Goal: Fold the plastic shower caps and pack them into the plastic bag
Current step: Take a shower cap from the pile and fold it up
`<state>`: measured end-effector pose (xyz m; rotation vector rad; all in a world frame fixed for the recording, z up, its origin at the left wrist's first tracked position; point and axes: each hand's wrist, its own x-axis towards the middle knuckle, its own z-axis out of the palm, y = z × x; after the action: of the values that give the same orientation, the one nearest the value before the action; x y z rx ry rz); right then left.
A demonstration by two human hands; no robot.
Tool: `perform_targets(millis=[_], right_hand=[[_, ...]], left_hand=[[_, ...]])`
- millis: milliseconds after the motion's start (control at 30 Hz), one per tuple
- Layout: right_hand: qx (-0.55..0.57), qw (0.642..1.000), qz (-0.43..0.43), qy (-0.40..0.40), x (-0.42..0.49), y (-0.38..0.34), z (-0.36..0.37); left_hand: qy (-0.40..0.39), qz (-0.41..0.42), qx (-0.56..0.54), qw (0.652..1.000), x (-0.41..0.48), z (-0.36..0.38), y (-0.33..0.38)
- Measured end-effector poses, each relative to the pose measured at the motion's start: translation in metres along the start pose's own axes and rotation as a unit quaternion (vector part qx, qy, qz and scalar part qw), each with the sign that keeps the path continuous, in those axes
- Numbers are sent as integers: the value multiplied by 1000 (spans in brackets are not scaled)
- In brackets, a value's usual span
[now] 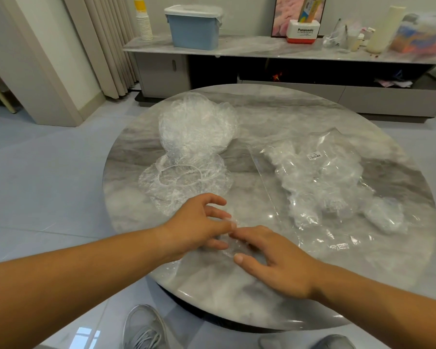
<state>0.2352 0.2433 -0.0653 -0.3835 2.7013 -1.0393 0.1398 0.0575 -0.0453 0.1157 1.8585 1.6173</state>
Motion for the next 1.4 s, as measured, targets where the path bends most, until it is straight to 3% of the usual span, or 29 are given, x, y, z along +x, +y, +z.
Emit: perform_targets(millis=[100, 200, 267, 367, 500, 633, 733, 833, 967, 1067, 1200, 1267, 1333, 1400], right_hand=[[-82, 996, -12, -23, 2, 0, 5], [-176, 983, -48, -37, 2, 0, 12], [-222, 972, -63, -36, 0, 2, 14], [-236, 968, -75, -38, -2, 7, 14], [-145, 986, -80, -23, -11, 9, 4], [-27, 994, -29, 98, -18, 6, -6], [129, 965, 110, 198, -10, -1, -16], [235, 926, 206, 212, -3, -6, -33], [395, 883, 151, 204, -13, -7, -53], [402, 891, 120, 171, -27, -2, -63], [319, 921, 135, 179, -49, 10, -72], [305, 915, 131, 231, -62, 15, -83], [333, 882, 129, 306, -73, 26, -98], [372, 845, 146, 354, -82, 44, -115]], left_hand=[[43, 19, 61, 997, 5, -6, 4], [74, 34, 199, 977, 14, -12, 3], [64, 15, 274, 960, 18, -13, 2], [35, -7, 289, 957, 24, -11, 1], [7, -43, 278, 960, 31, -6, 1], [-19, -60, 191, 980, 31, -4, 5], [-39, -43, 92, 994, 27, 3, 11], [-59, -25, 12, 998, 19, 15, 22], [-60, -7, -41, 997, 12, 36, 34], [-54, 2, -55, 997, 13, 51, 41], [-76, 8, -45, 996, 16, 76, 47], [-86, 23, 1, 996, 20, 90, 47], [-79, 80, 148, 982, 22, 103, 46], [-104, 166, 336, 921, 21, 113, 41]])
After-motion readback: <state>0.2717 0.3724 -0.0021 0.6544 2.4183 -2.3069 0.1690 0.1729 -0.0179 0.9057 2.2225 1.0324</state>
